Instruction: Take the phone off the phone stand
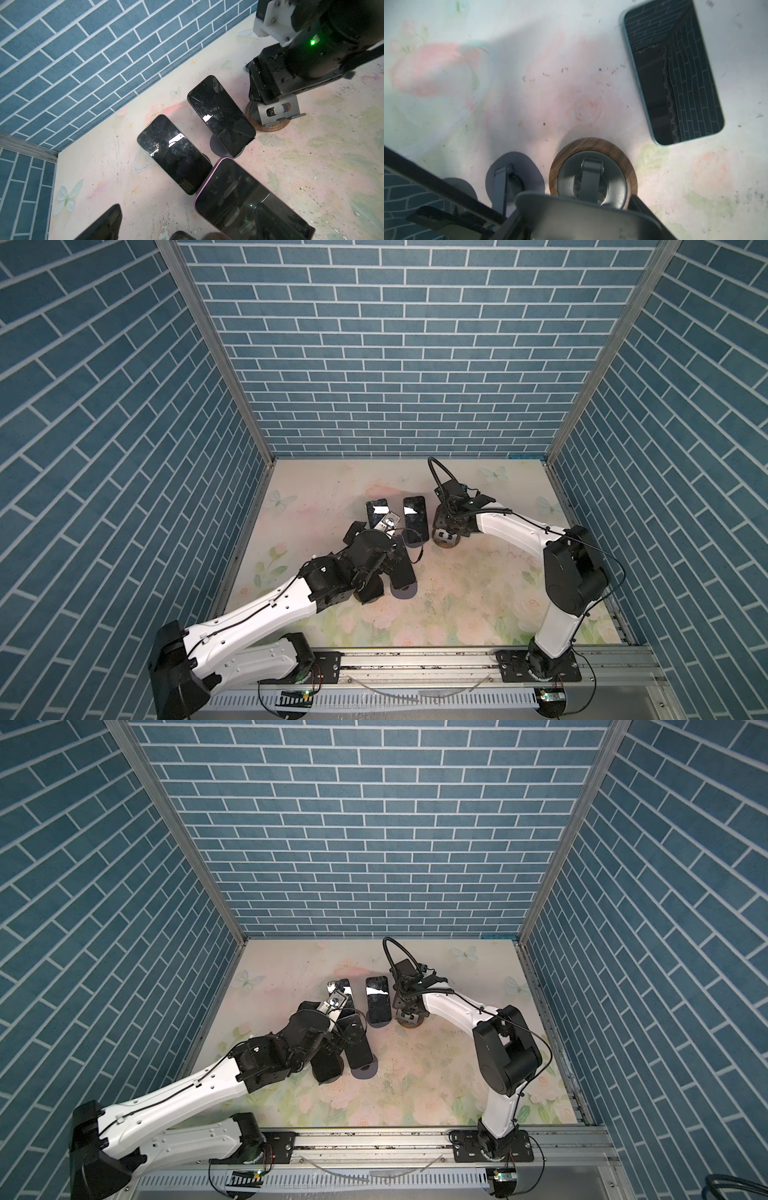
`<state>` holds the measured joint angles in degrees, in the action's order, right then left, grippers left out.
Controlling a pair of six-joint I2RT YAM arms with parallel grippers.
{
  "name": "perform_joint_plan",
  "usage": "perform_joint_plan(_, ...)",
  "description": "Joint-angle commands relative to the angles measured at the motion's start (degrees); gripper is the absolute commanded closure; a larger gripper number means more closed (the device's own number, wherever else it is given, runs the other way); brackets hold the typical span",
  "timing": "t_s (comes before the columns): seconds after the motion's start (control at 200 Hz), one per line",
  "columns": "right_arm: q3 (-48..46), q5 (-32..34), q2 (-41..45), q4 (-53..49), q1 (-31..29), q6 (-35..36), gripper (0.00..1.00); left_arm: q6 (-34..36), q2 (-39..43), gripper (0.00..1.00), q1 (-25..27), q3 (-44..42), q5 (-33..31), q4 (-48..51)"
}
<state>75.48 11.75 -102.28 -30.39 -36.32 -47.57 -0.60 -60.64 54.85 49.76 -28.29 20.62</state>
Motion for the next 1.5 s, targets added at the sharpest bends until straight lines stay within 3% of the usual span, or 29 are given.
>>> perform_joint_plan(0.0, 2.93, 0.12, 4.28, 0.90, 3.19, 2.18, 0.39, 0.12, 1.04, 0.00, 0.34, -0.03, -0.40, 0.28)
perform_joint_plan(0.425, 0.89, 1.34, 12.20, -1.10, 17.62, 6.65, 0.39, -0.78, 1.98, 0.00, 0.35, -0.62, -1.28, 1.41)
perform_joint_plan(0.805, -4.20, -0.14, 13.09, 0.41, 28.48, 8.20, 0.39, -2.21, 4.57, 0.00, 0.35, -1.92, -1.93, 1.18)
perform_joint_plan(1.496, -7.44, -3.85, 6.71, 3.18, 32.71, 6.70, 0.37, -3.79, 4.57, 0.00, 0.31, -1.68, -1.72, 1.61)
